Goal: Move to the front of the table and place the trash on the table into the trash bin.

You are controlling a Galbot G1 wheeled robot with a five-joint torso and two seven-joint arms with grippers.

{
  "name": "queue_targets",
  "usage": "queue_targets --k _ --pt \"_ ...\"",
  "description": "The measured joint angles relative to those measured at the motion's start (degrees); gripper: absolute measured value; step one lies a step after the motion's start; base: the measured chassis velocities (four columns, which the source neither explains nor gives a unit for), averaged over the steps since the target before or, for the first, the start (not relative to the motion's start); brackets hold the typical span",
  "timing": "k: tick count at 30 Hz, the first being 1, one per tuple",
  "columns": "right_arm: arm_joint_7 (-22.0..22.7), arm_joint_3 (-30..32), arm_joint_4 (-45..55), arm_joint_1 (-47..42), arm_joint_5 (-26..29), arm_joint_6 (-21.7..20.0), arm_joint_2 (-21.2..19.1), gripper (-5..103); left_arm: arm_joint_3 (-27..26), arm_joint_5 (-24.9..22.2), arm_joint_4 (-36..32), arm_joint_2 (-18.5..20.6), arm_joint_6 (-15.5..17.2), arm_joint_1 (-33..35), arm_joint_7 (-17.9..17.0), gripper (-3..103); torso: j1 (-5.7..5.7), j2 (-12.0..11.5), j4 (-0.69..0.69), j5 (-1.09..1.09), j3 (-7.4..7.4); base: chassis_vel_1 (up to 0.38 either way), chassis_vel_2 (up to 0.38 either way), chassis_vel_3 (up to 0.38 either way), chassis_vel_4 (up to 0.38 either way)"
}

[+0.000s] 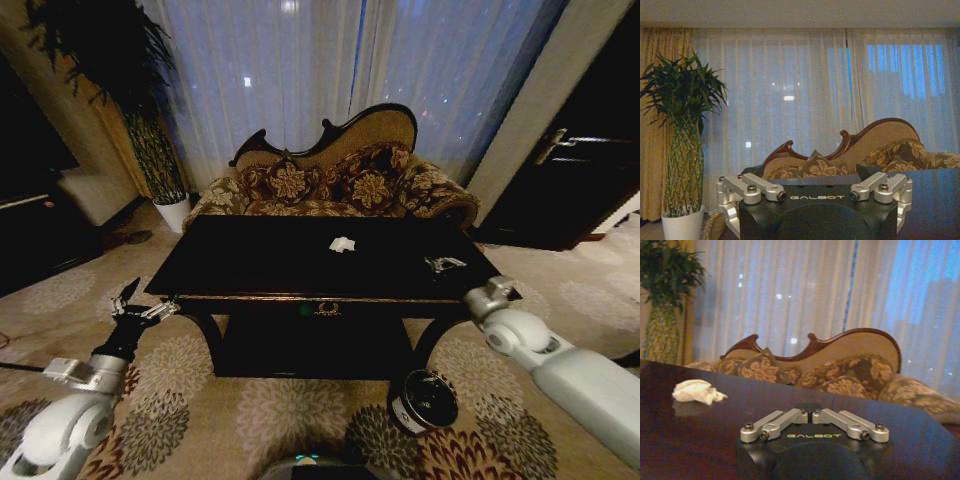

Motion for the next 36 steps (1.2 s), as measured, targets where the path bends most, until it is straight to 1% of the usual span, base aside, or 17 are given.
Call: queue_targets --k 1,2,4,6,7,8,9,10,11,15,16,17,20,24,29,33,36 --pt "0.0 0.0 0.0 0.0 0.0 0.0 0.0 0 0.0 0.0 0.0 0.0 0.0 0.0 0.0 100 0.0 0.0 0.0 0.0 0.0 0.0 0.0 0.0 0.0" --pt "-0.34 2.11 0.32 -2.13 -0.36 0.34 0.78 0 0.0 0.0 0.0 0.0 0.0 0.0 0.0 100 0.0 0.0 0.0 -0.03 0.0 0.0 0.0 0.0 0.0" --pt "-1.11 6.39 1.04 -6.62 -1.09 0.92 2.91 0 0.0 0.0 0.0 0.0 0.0 0.0 0.0 100 0.0 0.0 -0.01 -0.01 0.0 0.0 0.0 0.0 0.0" --pt "-1.7 10.77 1.43 -10.58 -2.14 1.66 5.62 0 0.0 0.0 0.0 0.0 0.0 0.0 0.0 100 0.0 -0.01 0.0 -0.05 0.0 0.0 0.0 0.0 0.0" --pt "-1.7 10.77 1.43 -10.58 -2.14 1.66 5.62 0 0.0 0.0 0.0 0.0 0.0 0.0 0.0 100 0.0 -0.01 0.0 -0.05 0.0 0.0 0.0 0.0 0.0" --pt "-1.98 12.01 1.45 -11.94 -2.5 1.93 6.61 0 0.0 0.0 0.0 0.0 0.0 0.0 0.0 100 0.0 -0.01 0.0 -0.05 0.0 0.0 0.0 0.0 0.0" --pt "-2.25 13.85 1.51 -13.63 -2.8 2.23 7.96 0 0.0 0.0 0.0 0.0 0.0 0.0 0.0 100 0.0 -0.01 0.0 0.01 0.0 0.0 0.0 0.0 0.0" --pt "-2.38 16.01 1.75 -15.51 -2.86 2.52 9.42 0 0.0 0.0 0.0 0.0 0.0 0.0 0.0 100 0.0 -0.01 -0.01 -0.02 0.0 0.0 0.0 0.0 0.0" --pt "-2.38 16.01 1.75 -15.51 -2.86 2.52 9.42 0 0.0 0.0 0.0 0.0 0.0 0.0 0.0 100 0.0 -0.01 -0.01 -0.02 0.0 0.0 0.0 0.0 0.0" --pt "-2.96 19.86 2.02 -20.51 -3.71 4.22 12.81 0 0.0 0.0 0.0 0.0 0.0 0.0 0.0 100 0.0 0.0 -0.01 -0.03 0.0 0.0 0.0 0.0 0.0" --pt "-2.96 19.86 2.02 -20.51 -3.71 4.22 12.81 0 0.0 0.0 0.0 0.0 0.0 0.0 0.0 100 0.0 0.0 -0.01 -0.03 0.0 0.0 0.0 0.0 0.0" --pt "-3.26 20.5 1.58 -21.89 -4.53 5.05 14.4 0 0.0 0.0 0.0 -0.01 0.0 0.0 0.0 100 0.0 0.0 0.0 -0.06 0.0 0.0 0.0 0.0 0.0" --pt "-3.88 20.58 -0.21 -23.22 -6.21 6.34 17.51 0 0.0 0.0 0.0 0.0 0.0 0.0 0.0 100 0.0 -0.01 -0.01 -0.02 0.0 0.0 0.0 0.0 0.0" --pt "-4.41 19.87 -2.12 -23.58 -7.57 7.4 19.76 0 0.0 0.0 0.0 0.0 0.0 0.0 0.0 100 0.0 0.0 -0.01 -0.01 0.0 0.0 0.0 0.0 0.0" --pt "-4.61 18.94 -4.48 -23.31 -8.47 8.12 21.38 0 0.0 0.0 0.0 0.0 0.0 0.0 0.0 100 0.0 -0.01 0.0 -0.03 0.0 0.0 0.0 0.0 0.0" --pt "-5.28 16.05 -9.35 -22.64 -10.73 9.46 22.69 0 0.0 0.0 0.0 -0.01 0.0 0.0 0.0 100 0.0 0.0 -0.01 -0.02 0.0 0.0 0.0 0.0 0.0" --pt "-5.32 14.82 -10.9 -21.87 -11.39 9.6 22.97 0 0.0 0.0 0.0 0.0 0.0 0.0 0.0 100 0.0 0.0 -0.01 -0.03 0.0 0.0 0.0 0.0 0.0"
